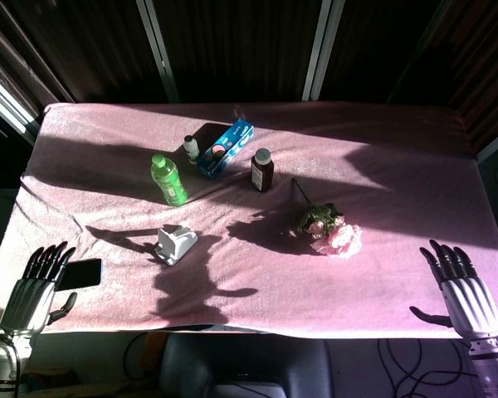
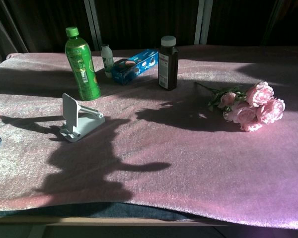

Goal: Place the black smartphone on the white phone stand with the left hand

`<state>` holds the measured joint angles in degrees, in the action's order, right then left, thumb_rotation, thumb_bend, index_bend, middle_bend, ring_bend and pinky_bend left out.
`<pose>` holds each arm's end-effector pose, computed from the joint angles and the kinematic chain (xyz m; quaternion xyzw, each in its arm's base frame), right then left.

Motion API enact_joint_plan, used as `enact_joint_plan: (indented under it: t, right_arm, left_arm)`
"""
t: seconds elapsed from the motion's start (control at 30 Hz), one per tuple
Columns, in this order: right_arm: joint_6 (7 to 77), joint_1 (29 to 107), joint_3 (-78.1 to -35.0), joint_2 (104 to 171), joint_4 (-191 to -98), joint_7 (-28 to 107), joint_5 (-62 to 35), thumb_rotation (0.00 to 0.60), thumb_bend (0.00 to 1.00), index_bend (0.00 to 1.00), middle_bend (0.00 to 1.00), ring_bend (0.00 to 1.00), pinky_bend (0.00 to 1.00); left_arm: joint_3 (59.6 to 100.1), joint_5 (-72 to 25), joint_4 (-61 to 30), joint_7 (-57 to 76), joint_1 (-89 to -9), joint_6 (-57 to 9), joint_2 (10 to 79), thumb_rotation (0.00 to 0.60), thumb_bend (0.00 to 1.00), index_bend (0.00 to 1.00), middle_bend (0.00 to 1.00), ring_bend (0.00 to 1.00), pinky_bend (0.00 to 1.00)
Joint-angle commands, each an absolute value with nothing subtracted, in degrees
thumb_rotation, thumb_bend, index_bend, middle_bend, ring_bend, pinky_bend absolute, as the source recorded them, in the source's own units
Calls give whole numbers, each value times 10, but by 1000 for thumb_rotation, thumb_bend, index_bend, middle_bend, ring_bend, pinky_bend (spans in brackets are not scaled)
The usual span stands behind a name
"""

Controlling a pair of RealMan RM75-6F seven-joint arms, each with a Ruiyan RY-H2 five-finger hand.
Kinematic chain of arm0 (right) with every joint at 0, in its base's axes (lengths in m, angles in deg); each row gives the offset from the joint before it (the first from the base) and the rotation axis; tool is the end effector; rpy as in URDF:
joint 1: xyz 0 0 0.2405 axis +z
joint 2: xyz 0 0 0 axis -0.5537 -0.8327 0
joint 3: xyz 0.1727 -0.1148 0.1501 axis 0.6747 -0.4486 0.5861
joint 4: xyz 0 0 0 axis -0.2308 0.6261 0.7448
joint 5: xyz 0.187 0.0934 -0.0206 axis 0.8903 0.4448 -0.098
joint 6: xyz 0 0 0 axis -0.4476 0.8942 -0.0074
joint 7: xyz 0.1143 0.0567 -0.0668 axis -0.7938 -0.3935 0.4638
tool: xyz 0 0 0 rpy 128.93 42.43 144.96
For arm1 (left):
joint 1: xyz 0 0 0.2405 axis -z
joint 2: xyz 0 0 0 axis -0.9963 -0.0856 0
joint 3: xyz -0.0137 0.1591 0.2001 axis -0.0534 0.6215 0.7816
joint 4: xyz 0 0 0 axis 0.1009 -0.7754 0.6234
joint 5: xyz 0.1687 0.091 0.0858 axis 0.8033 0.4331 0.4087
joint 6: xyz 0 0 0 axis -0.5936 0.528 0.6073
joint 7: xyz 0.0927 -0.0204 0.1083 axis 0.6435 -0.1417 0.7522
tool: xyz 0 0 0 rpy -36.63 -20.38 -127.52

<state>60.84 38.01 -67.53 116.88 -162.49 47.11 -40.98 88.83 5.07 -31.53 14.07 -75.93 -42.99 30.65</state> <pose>-0.3122 -0.1644 0.1490 0.6554 -0.3632 0.3303 0.5739 -0.3001 0.1900 0.1196 -0.6598 -0.3534 -0.3743 0.5475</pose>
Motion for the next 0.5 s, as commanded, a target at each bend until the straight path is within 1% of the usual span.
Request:
enact_joint_plan:
  t: [0.03,0.17,0.23,0.3,0.37,0.5]
  right_arm:
    - [604,382,-679,1166,-1627,467,-415,600,187,0,0,0,0]
    - [604,383,-684,1163,-1631,461,-428,600,187,0,0,0,0]
    - [604,384,-685,1164,-1630,460,-435,600,187,0,0,0,0]
    - [601,387,-688,1165,-1630,459,-441,600,187,0,0,0,0]
    - [597,390,-689,1165,-1631,457,-446,600,187,0,0,0,0]
    - [595,392,-690,1164,-1632,453,-448,600,187,0,0,0,0]
  left_arm:
    - [892,54,-316,143,-755,-419,308,600,332,0,0,0,0]
    - [898,47,-324,159,-739,-374,314,600,328,0,0,0,0]
    - [893,27,-331,174,-728,-345,316,600,323,0,0,0,0]
    - [882,-10,-336,207,-714,-310,319,600,322,0,0,0,0]
    - [864,-72,-344,256,-696,-264,324,600,322,0,0,0,0]
    - [844,-171,-344,319,-668,-204,329,600,321,0,0,0,0]
